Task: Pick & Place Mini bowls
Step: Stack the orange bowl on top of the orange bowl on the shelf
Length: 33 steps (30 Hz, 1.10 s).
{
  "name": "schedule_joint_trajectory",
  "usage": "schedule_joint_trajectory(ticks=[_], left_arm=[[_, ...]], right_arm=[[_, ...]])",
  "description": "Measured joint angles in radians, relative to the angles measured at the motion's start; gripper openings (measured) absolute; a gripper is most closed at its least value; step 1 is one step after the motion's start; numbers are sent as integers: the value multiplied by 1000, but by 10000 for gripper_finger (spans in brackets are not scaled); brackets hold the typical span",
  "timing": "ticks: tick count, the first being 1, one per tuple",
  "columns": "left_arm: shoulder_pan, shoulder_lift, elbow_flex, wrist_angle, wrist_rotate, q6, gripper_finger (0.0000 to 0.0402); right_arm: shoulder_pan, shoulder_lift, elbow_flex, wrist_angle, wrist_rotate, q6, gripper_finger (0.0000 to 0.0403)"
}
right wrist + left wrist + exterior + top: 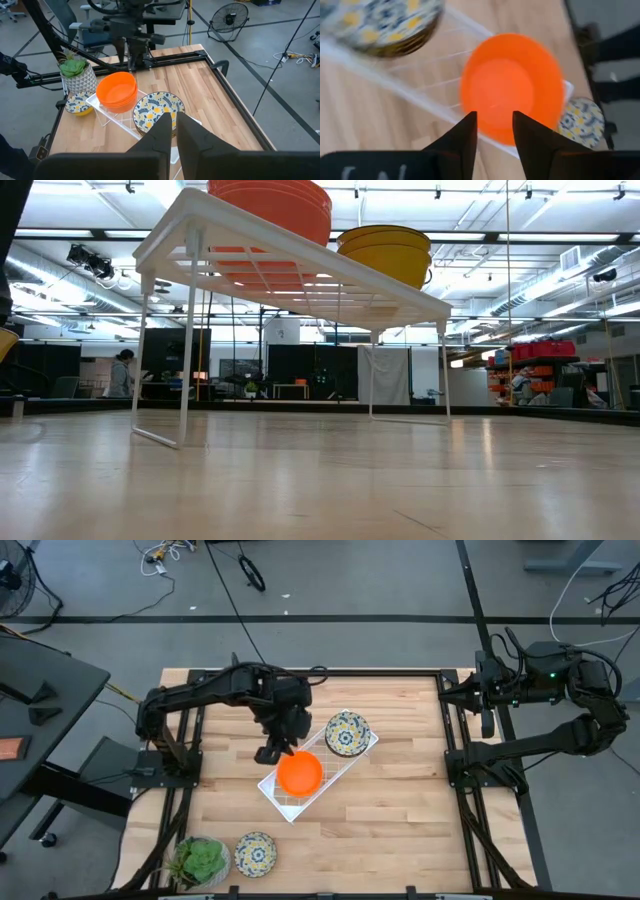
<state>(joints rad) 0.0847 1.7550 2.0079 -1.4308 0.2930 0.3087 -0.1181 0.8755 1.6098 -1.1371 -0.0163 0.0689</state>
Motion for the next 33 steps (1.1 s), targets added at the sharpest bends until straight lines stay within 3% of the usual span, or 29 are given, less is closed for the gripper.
schedule_joint_trajectory(ticks=[9, 22, 33], left_arm=[[-4, 0, -12, 18, 164, 196, 11], [2, -71, -270, 257, 232, 210, 2], [44, -182, -449, 335, 233, 228, 1]], right_arm=[[0, 0, 0, 0, 0, 0, 32], [0, 0, 0, 0, 0, 0, 32], [0, 0, 0, 0, 0, 0, 32]])
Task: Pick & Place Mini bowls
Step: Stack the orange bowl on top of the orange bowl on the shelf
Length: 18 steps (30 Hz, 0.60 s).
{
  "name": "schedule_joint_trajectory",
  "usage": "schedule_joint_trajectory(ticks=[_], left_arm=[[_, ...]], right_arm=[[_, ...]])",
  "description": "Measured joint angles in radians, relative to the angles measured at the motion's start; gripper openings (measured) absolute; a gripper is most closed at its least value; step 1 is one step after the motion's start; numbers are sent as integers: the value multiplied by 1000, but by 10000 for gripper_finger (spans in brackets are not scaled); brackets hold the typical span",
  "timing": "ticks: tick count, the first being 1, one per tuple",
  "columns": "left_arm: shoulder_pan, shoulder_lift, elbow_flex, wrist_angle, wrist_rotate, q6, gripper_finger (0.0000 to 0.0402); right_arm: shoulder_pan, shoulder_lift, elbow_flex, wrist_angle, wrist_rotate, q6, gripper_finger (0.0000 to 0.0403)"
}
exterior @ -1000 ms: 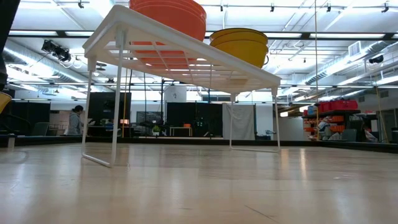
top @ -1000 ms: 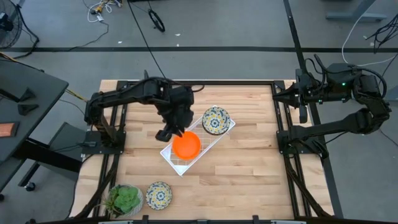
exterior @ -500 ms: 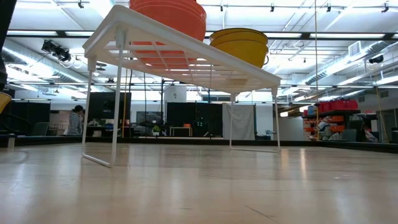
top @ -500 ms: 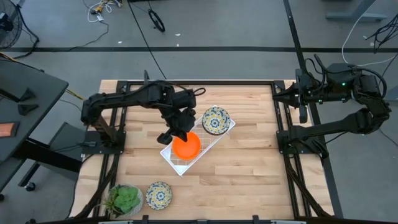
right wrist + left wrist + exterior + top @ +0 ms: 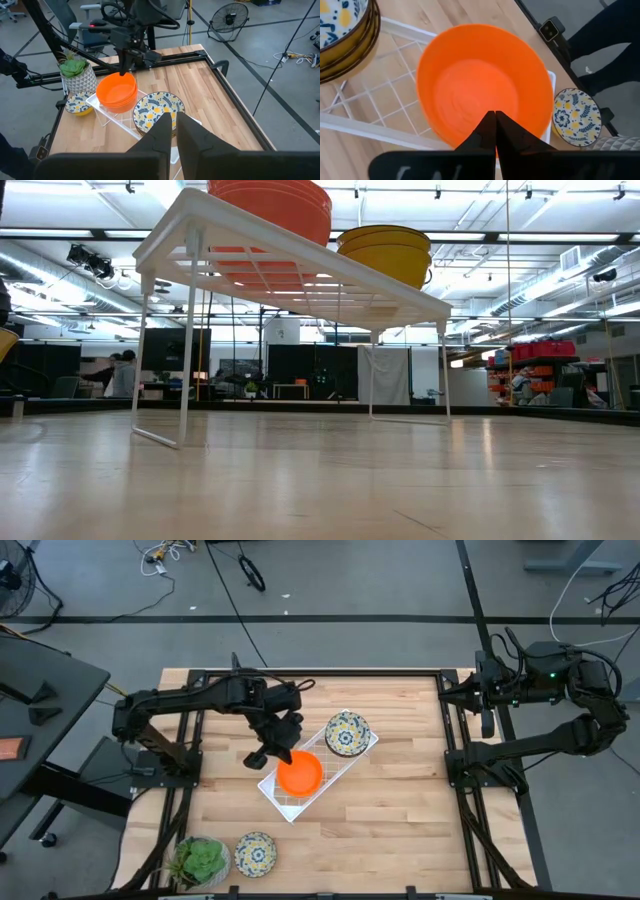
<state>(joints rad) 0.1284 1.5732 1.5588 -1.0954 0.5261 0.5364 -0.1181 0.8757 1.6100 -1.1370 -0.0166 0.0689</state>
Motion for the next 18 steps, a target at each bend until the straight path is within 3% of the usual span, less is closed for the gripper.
schedule_joint_trajectory(ticks=[18], left_arm=[[19, 1, -13, 4, -56, 39, 0]], right_arm=[[0, 0, 0, 0, 0, 0, 32]])
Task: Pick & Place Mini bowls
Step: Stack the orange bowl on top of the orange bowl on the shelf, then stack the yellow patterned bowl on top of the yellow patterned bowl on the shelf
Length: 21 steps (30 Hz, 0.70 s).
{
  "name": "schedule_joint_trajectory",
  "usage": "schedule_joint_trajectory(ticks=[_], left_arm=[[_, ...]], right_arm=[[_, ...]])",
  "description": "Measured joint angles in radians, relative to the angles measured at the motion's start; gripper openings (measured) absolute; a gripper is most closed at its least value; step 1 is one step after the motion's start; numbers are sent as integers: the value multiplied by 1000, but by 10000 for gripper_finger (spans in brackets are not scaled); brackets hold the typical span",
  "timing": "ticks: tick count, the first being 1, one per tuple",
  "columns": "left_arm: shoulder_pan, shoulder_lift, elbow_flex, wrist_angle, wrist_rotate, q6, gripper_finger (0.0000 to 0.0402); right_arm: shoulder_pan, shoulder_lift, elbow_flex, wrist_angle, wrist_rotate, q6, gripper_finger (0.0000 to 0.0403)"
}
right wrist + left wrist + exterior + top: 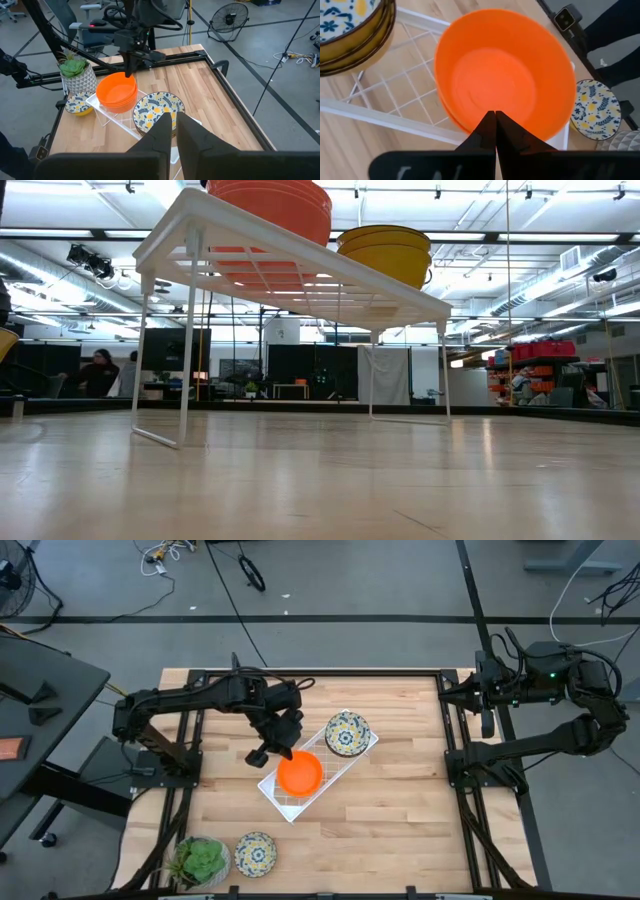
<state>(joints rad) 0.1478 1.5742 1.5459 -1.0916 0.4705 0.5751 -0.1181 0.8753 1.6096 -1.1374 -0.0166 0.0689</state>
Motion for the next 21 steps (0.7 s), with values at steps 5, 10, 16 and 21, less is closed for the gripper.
schedule_joint_trajectory(ticks=[5, 10, 16, 21], left_arm=[[0, 0, 0, -11, -13, -1, 0], [0, 0, 0, -24, -30, 6, 0], [0, 0, 0, -35, -6, -14, 0], [-9, -32, 1, -85, -9, -30, 0]], right_arm=[[0, 0, 0, 0, 0, 0, 32], [0, 0, 0, 0, 0, 0, 32], [0, 0, 0, 0, 0, 0, 32], [0, 0, 0, 0, 0, 0, 32]])
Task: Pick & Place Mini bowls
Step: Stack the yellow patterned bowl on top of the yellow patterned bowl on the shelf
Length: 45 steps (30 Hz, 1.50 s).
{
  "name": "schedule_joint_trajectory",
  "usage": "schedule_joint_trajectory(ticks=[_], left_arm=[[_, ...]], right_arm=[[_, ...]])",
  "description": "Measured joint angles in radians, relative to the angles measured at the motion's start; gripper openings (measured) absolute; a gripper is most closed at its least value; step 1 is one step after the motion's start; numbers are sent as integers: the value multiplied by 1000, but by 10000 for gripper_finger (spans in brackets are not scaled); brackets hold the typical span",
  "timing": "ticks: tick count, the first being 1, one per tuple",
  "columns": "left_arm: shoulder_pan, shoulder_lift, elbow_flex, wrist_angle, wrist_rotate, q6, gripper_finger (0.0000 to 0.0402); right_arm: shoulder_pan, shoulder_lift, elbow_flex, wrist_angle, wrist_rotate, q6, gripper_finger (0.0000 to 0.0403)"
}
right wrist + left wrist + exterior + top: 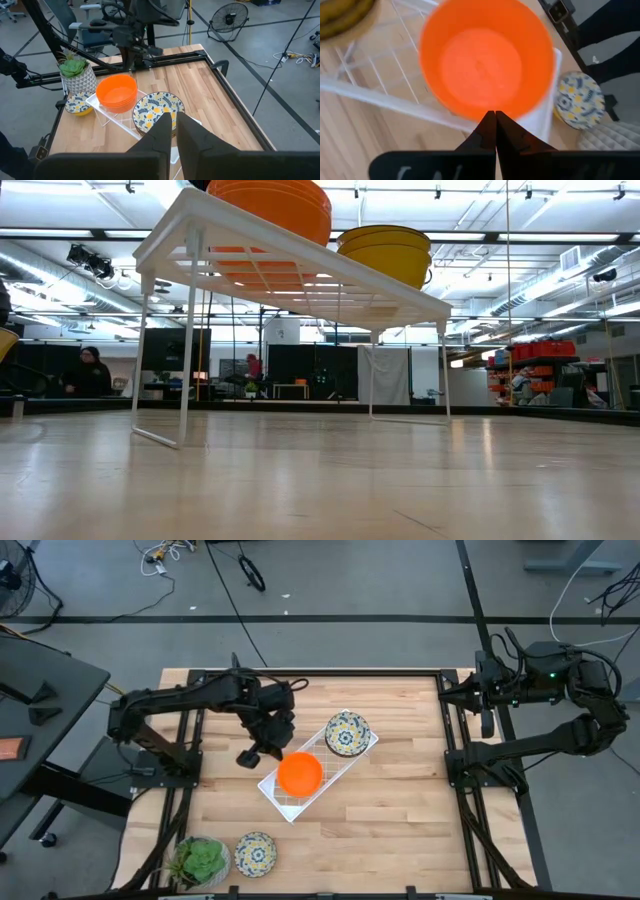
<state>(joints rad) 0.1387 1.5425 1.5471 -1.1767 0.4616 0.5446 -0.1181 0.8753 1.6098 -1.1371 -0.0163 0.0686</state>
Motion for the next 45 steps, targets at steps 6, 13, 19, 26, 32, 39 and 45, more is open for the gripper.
schedule_joint_trajectory(ticks=[6, 13, 19, 26, 32, 39, 45], left_arm=[[-43, -70, 0, -63, -36, -44, 0], [-128, -118, 1, -135, -43, -160, 1], [-215, -137, 1, -142, -46, -324, 4], [-330, -138, 0, -145, -47, -614, 6], [-436, -138, 0, -147, -62, -851, 7], [-573, -121, 0, -151, -262, -1180, 8], [-657, -75, -1, -136, -274, -1401, 47]], right_arm=[[0, 0, 0, 0, 0, 0, 32], [0, 0, 0, 0, 0, 0, 32], [0, 0, 0, 0, 0, 0, 32], [0, 0, 0, 0, 0, 0, 32], [0, 0, 0, 0, 0, 0, 32], [0, 0, 0, 0, 0, 0, 32], [0, 0, 0, 0, 0, 0, 32]])
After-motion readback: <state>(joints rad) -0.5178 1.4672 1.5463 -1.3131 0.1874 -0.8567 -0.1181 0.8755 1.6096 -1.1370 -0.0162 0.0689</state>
